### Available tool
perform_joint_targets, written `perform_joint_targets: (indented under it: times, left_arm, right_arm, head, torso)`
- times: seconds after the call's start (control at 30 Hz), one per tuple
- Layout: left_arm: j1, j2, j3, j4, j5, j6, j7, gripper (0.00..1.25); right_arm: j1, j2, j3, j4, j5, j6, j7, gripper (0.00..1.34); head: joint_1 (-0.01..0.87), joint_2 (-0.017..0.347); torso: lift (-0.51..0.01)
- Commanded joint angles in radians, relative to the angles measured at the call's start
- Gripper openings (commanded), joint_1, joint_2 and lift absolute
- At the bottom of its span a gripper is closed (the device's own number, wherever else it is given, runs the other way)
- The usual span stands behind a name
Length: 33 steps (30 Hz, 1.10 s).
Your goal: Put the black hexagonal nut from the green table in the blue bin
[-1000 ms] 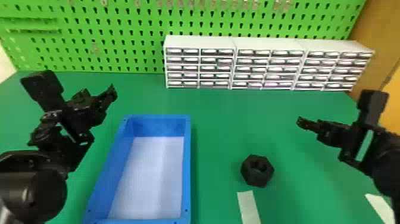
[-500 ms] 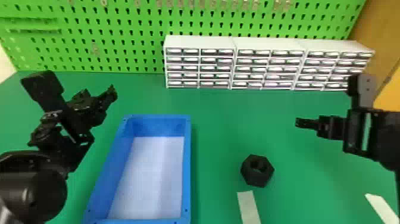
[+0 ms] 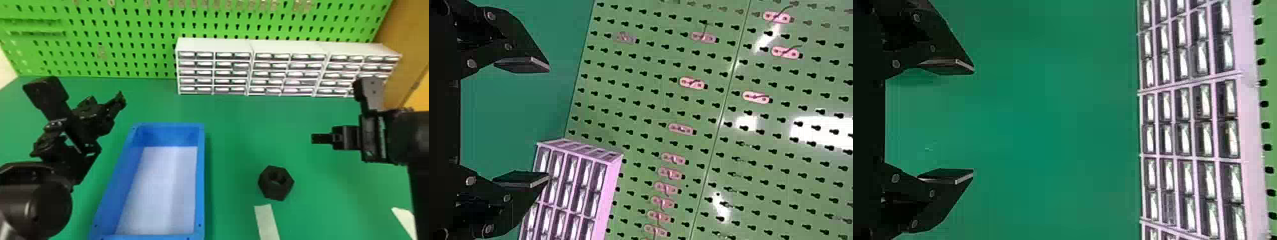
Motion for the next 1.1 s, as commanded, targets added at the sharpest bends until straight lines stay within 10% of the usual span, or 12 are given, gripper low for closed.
perform_joint_targets:
  times: [0.0,1.07]
  left_arm:
    - [-0.002,0.0,-0.004,0.003,0.0,0.0,0.0,0.77]
    - [-0.002,0.0,-0.007,0.008,0.008,0.0,0.0,0.77]
  right_arm:
    - [-0.012,0.003,0.028,0.001,0.033,0.021,0.0,0.82]
    - [0.057,0.052,0.161,0.019,0.027,0.021,0.0,0.82]
  head:
    - [0.691,0.009]
    - [0.691,0.009]
  torso:
    - [-0.097]
    - [-0.097]
